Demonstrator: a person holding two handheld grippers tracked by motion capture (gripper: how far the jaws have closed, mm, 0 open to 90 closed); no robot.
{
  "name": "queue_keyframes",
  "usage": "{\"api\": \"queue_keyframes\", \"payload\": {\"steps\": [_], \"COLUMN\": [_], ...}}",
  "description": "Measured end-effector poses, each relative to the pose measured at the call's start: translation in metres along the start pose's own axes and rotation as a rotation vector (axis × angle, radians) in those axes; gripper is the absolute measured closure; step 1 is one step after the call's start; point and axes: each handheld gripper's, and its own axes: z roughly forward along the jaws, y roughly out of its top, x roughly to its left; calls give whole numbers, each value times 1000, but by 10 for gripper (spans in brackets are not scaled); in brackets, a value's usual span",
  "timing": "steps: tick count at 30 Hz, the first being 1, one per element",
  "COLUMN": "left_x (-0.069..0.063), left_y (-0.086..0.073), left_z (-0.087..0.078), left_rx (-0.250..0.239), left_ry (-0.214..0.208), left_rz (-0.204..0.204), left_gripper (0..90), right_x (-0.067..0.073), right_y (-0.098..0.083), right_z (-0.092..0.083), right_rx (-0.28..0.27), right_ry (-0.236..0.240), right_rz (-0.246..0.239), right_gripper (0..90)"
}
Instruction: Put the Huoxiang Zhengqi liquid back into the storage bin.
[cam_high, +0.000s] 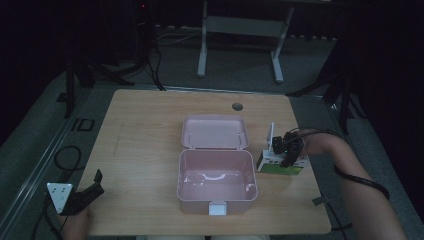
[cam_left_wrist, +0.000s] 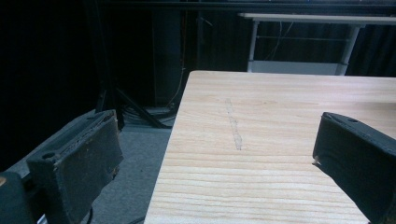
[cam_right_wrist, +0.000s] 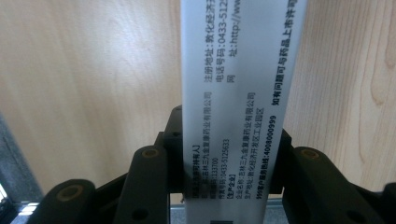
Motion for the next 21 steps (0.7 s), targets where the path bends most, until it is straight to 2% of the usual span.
{"api": "queue_keyframes", "payload": {"steps": [2,4,12,18,21], "left_x": [0,0,0,-1,-1], "left_y": [0,0,0,0,0], "left_z": [0,0,0,0,0], "left_rx": [0,0,-1,-2,-2], "left_ry": [0,-1,-1,-3,-2], "left_rz": [0,0,-1,-1,-1], "left_gripper": [11,11,11,12,11], "right_x": [5,5,21,28,34], "right_y": [2,2,3,3,6], "right_z": [-11,-12,-44,-61,-76], "right_rx": [-3,-6,2,12,7], "right_ry": [-6,-6,-6,-12,-15], "right_rz": [3,6,32,46,41], "right_gripper": [635,634,634,634,634]}}
